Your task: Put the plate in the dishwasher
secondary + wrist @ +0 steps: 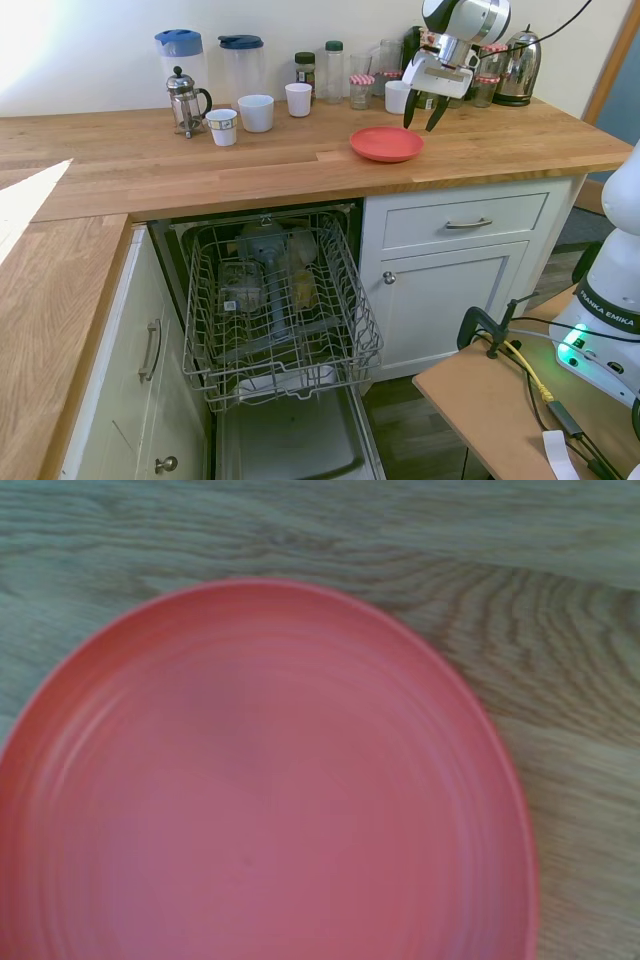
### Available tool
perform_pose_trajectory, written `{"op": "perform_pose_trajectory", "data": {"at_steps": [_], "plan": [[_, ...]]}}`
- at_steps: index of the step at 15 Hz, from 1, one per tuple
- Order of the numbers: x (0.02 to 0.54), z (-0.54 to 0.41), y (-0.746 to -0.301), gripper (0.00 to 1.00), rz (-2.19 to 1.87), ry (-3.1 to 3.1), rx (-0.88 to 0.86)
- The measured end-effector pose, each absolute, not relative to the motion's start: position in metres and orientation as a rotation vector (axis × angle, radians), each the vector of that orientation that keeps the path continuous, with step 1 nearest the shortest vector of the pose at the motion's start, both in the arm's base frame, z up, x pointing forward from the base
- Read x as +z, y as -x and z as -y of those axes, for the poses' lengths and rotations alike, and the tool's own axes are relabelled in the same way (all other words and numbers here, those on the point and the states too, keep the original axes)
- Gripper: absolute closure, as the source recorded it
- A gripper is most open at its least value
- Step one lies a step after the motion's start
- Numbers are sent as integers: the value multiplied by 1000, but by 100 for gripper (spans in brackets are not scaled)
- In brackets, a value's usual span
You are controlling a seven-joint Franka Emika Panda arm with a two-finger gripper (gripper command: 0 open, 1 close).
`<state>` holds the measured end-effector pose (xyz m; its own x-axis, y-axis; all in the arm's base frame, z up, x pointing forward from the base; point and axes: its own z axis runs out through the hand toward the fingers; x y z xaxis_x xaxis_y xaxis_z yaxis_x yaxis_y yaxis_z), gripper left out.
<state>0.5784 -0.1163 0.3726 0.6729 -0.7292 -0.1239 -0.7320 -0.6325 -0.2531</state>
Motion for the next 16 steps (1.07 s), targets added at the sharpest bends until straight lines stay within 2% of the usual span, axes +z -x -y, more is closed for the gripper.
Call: {"op": "perform_pose_trajectory", "data": {"at_steps": [10,16], "plan": [[327,135,-600,100,-1159,2438,133],[318,150,-604,100,-1170,2388,162]]}}
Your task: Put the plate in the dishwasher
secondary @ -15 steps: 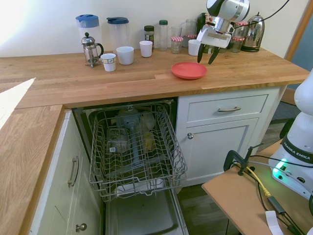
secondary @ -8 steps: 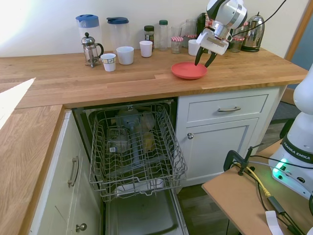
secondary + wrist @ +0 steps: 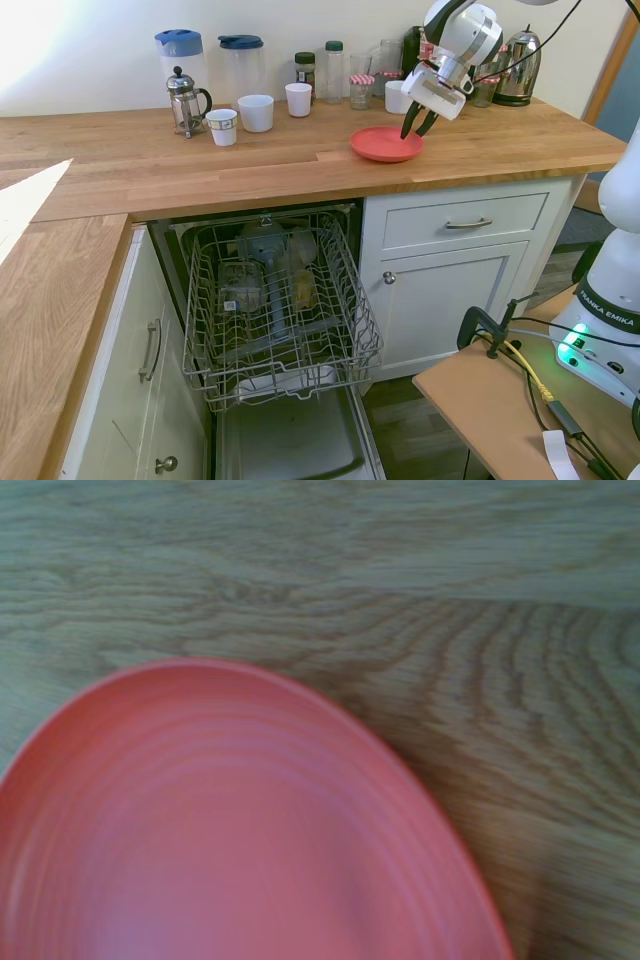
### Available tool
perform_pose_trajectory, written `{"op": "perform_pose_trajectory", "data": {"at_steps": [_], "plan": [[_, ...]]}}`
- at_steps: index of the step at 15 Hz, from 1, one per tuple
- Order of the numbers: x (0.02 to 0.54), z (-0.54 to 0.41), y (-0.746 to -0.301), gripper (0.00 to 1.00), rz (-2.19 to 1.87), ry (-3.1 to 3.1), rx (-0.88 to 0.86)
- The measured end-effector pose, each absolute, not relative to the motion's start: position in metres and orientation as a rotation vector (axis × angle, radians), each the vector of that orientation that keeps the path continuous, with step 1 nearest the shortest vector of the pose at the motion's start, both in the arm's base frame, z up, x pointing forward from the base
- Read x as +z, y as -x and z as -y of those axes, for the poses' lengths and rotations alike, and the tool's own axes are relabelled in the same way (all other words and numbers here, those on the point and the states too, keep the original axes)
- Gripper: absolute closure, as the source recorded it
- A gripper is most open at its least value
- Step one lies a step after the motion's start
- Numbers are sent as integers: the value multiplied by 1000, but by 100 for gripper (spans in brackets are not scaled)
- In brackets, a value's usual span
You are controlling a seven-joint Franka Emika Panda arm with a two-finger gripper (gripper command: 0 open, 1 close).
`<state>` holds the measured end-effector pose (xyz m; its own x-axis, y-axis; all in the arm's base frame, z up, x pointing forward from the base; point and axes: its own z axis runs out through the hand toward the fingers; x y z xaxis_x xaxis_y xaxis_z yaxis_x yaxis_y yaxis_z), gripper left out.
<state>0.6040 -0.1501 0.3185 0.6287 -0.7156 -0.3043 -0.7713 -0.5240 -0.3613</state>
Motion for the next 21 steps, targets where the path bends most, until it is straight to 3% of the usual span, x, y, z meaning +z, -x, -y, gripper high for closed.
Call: {"op": "perform_pose_trajectory", "data": {"at_steps": [13,17,21], "plan": [[325,148,-600,100,-1147,2363,155],[372,100,-588,100,-1094,2423,93],[465,3,-559,100,-1037,2558,-30]]}}
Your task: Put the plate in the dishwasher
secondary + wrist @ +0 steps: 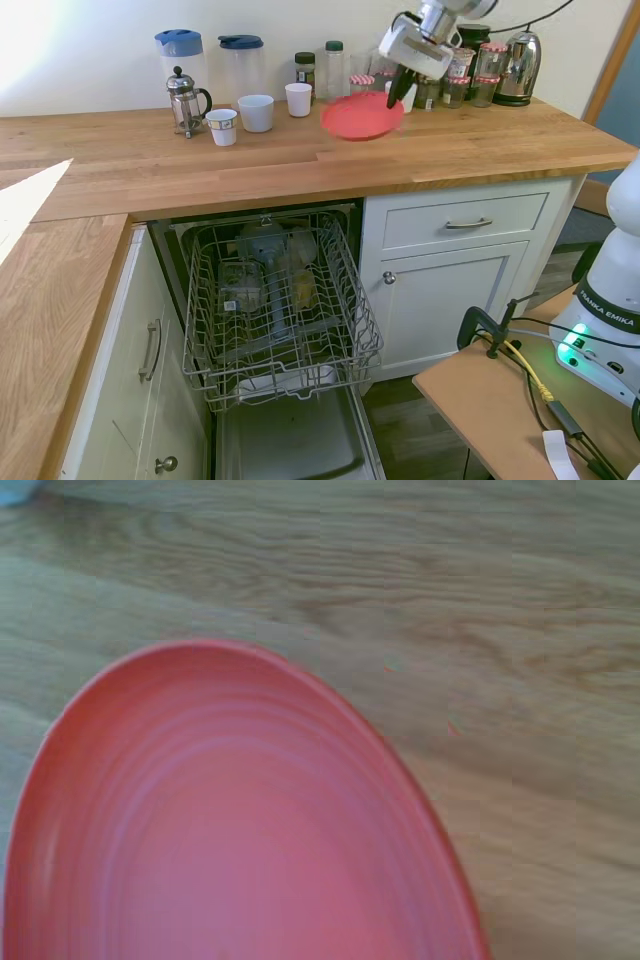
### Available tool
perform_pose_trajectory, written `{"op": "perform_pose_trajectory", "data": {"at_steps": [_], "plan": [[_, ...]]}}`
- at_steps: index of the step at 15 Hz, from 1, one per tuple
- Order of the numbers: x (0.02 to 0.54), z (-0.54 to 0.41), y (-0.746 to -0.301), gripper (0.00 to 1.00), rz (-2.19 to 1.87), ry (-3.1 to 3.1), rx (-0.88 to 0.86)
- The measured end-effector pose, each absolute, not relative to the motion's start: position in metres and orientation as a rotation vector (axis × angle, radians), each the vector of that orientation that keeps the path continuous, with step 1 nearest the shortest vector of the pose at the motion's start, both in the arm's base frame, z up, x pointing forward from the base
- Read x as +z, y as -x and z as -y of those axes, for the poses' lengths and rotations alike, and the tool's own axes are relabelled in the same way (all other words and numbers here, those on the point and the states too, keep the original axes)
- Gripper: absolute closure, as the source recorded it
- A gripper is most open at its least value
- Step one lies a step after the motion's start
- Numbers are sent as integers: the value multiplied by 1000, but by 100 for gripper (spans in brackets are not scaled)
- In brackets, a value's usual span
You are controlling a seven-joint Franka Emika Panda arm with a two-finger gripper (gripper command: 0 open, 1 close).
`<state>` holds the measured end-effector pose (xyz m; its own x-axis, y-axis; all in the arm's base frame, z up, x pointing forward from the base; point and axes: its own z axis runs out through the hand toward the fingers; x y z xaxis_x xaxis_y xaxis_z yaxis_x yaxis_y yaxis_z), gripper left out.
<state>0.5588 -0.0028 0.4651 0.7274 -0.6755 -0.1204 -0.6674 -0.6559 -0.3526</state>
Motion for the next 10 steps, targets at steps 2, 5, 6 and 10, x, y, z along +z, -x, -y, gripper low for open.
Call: {"op": "perform_pose_trajectory", "data": {"at_steps": [2,5,6,10], "plan": [[499,-53,-538,100,-990,2627,-91],[507,-125,-515,100,-916,2757,-194],[500,-149,-506,100,-882,2807,-235],[451,-263,-430,100,-652,2971,-336]]}}
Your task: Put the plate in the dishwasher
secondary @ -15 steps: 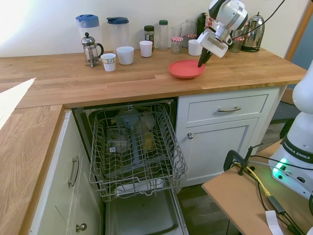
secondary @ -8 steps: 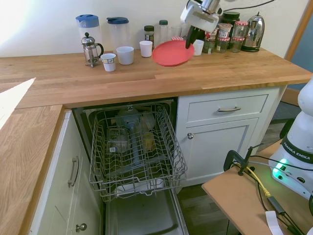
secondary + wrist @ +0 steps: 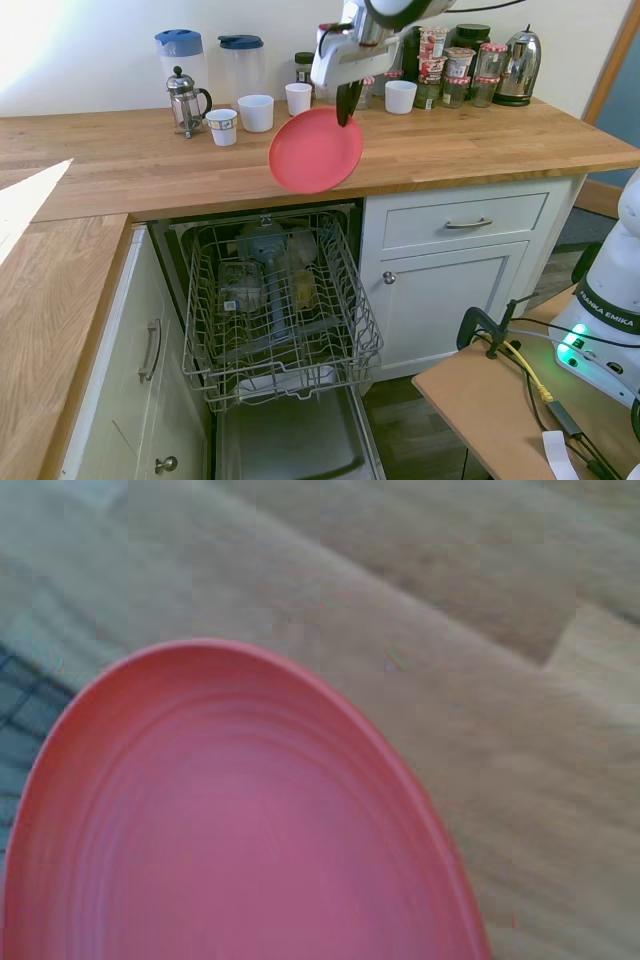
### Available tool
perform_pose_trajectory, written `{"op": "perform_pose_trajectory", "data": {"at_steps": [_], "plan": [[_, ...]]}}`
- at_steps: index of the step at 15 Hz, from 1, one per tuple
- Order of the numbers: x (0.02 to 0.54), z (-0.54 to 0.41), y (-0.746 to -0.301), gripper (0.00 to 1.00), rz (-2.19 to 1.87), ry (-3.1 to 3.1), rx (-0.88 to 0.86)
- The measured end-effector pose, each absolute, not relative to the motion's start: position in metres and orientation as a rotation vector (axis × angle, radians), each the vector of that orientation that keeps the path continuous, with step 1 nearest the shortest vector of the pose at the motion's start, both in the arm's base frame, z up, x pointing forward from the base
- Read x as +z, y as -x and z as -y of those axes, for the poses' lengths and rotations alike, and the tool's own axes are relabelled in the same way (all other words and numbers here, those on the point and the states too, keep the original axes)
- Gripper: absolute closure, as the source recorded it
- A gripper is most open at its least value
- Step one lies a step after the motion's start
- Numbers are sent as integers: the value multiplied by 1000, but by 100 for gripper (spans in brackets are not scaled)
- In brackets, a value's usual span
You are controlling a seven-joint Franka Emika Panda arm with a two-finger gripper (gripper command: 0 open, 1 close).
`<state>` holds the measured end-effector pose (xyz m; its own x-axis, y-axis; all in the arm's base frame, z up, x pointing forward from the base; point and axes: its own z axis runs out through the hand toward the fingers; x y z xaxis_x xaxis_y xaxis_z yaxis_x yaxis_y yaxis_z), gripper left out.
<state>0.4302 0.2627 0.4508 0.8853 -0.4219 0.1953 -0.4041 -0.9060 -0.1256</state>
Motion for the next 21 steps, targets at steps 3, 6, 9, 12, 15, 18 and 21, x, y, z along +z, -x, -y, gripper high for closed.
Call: {"op": "perform_pose_trajectory", "data": {"at_steps": [3,6,9,12,15,18,21], "plan": [[432,-330,-361,100,-517,3021,-524],[394,-374,-317,100,-484,3044,-776],[359,-407,-295,100,-442,3030,-965],[334,-448,-254,100,-339,2992,-1209],[281,-466,-229,100,-222,2936,-1446],[204,-482,-237,100,-140,2898,-1566],[170,-522,-228,100,-117,2882,-1589]]}}
